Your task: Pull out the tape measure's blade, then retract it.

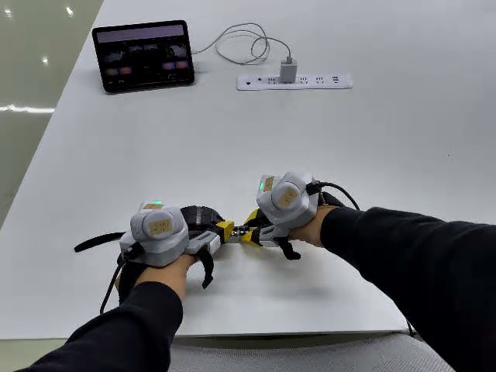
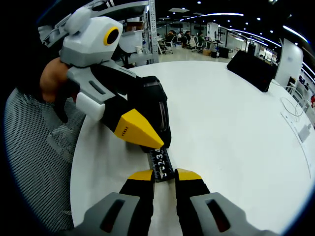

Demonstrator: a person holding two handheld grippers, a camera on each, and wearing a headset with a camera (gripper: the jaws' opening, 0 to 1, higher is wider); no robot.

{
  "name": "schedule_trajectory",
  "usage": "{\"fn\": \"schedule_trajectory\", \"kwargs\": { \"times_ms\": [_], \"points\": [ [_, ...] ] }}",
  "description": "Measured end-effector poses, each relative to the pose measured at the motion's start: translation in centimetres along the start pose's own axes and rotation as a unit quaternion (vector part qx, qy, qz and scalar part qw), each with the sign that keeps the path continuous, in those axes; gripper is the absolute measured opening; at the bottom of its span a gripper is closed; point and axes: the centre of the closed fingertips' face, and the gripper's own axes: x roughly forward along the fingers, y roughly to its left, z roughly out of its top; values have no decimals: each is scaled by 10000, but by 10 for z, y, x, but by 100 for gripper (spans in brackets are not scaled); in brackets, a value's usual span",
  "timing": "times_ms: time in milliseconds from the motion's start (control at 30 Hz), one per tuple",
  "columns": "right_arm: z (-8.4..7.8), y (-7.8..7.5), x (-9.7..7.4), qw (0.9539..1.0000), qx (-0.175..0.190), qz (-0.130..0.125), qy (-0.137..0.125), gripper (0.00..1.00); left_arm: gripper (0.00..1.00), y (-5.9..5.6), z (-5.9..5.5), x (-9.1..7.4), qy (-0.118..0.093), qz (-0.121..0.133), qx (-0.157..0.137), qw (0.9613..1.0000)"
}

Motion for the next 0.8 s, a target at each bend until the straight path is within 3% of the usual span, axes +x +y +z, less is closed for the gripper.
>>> {"fn": "schedule_trajectory", "kwargs": {
  "times_ms": [367,800],
  "points": [
    [5,2,4,9999,40,113,-114,10,63,0,1,-1,-36,-38,-24,10000],
    [14,4,14,9997,-155,124,-155,10,63,0,1,-1,-31,-42,-62,10000]
  ]
}}
